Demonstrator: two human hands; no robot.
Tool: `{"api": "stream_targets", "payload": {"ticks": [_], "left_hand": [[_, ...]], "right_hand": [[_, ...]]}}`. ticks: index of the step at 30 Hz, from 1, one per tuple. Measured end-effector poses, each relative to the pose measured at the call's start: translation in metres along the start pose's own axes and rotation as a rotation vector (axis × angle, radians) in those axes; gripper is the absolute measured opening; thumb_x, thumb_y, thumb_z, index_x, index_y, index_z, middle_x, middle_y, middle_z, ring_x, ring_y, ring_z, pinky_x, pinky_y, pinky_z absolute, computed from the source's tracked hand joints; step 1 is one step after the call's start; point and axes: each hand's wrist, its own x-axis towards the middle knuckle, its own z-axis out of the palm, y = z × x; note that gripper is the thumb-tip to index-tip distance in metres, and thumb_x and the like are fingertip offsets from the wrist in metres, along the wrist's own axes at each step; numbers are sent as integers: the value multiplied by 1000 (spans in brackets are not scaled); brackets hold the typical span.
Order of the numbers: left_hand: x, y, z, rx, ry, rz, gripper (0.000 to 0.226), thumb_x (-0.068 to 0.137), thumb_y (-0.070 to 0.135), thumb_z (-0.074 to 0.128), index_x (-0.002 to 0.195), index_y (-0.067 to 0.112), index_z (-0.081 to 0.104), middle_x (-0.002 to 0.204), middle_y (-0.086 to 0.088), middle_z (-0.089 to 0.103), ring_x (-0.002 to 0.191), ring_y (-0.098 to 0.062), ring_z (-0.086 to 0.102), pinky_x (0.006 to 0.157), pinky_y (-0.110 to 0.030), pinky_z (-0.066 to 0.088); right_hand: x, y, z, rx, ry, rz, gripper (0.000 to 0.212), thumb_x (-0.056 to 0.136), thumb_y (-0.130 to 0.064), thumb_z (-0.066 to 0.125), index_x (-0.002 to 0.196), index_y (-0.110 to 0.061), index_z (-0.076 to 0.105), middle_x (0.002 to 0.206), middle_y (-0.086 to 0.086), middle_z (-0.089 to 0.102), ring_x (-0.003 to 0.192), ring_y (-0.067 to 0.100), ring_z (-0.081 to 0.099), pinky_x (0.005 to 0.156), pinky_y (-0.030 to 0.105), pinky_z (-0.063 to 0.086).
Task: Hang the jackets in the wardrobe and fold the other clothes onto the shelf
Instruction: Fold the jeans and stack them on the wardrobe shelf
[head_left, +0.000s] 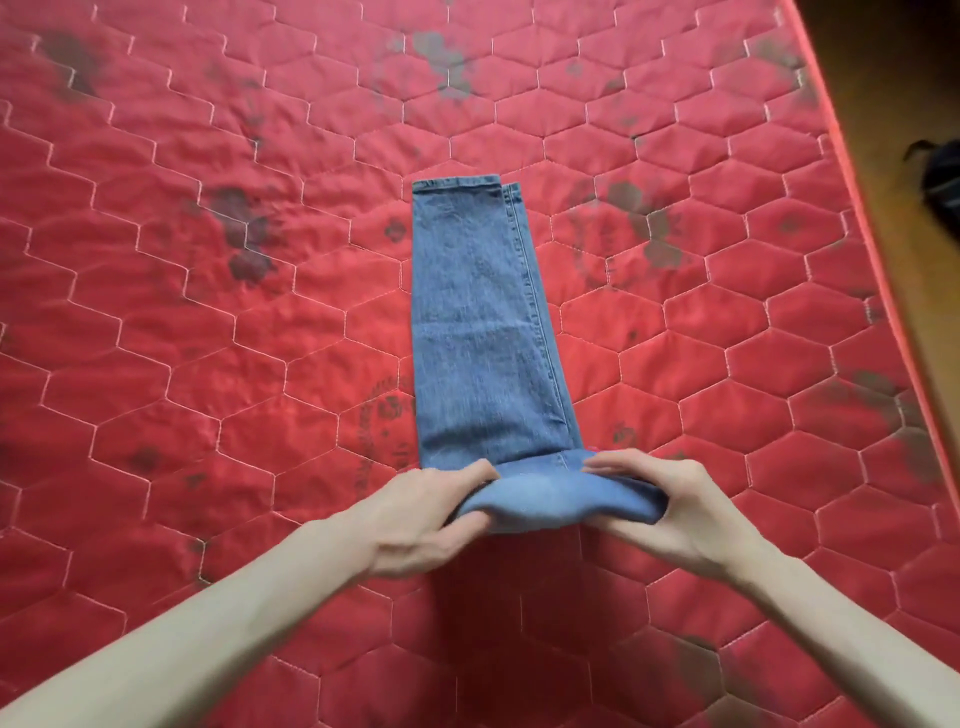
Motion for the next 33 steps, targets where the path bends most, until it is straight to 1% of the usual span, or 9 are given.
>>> {"api": "stream_targets", "payload": {"ticks": [5, 9, 13, 16, 19, 22, 26, 30, 33], "left_hand": [[14, -21, -20, -594, 47, -195, 11, 95, 28, 73, 105, 25, 77, 98, 3, 79, 91, -4, 69, 84, -24, 52], [35, -40, -22, -1030, 395, -402, 32, 95, 42, 68, 105, 12, 77, 107, -8, 80, 104, -15, 73, 107, -40, 51], [50, -49, -13, -1441, 693, -620, 78, 92, 79, 38, 104, 9, 69, 103, -17, 76, 90, -27, 72, 78, -33, 55], [50, -51, 12, -1101, 767, -535, 71, 83, 85, 54, 113, 22, 65, 116, -4, 72, 108, -12, 66, 96, -30, 49], [62, -61, 22, -816, 807, -532, 28, 101, 45, 63, 110, 19, 59, 111, 4, 69, 94, 10, 62, 92, -18, 48], [79, -77, 13, -705, 860, -591, 35, 100, 49, 62, 101, 14, 65, 98, 6, 73, 90, -4, 66, 95, -40, 52], [89, -87, 1, -446, 795, -643, 54, 96, 69, 48, 91, 20, 69, 86, -1, 75, 91, -28, 70, 78, -40, 49], [87, -77, -5, -70, 826, -715, 40, 99, 54, 58, 117, 19, 65, 105, -7, 64, 108, -37, 59, 87, -44, 43], [84, -63, 2, 160, 984, -470, 47, 99, 38, 60, 137, 10, 55, 132, -11, 51, 123, -34, 46, 107, -47, 35]], "right_hand": [[19, -10, 12, 223, 323, 235, 34, 82, -33, 85, 112, -29, 69, 107, -15, 76, 102, 4, 71, 91, 18, 50], [53, -4, 29, 205, 446, 282, 33, 104, -52, 47, 118, -25, 59, 107, -11, 70, 106, 3, 63, 92, 15, 43], [95, 11, 45, 218, 543, 380, 31, 111, -40, 32, 108, -21, 57, 90, -19, 63, 83, -5, 57, 79, 12, 40], [124, 28, 54, 234, 548, 491, 29, 114, -36, 34, 101, -18, 54, 79, -28, 58, 76, -7, 52, 76, 18, 39], [141, 42, 56, 229, 527, 603, 23, 112, -38, 42, 107, -19, 54, 89, -19, 60, 83, 1, 57, 84, 32, 41], [148, 47, 58, 56, 528, 613, 26, 110, -40, 45, 111, -17, 57, 97, 1, 73, 96, 30, 67, 80, 41, 45], [153, 43, 65, -190, 573, 693, 25, 109, -36, 46, 121, -18, 58, 118, 9, 69, 109, 38, 64, 83, 46, 47], [145, 37, 64, -460, 650, 271, 38, 104, -12, 50, 141, -8, 57, 146, 10, 55, 142, 30, 47, 118, 41, 36], [126, 34, 75, -463, 345, -26, 46, 106, -19, 48, 150, -7, 51, 161, 6, 45, 156, 25, 30, 126, 43, 26]]}}
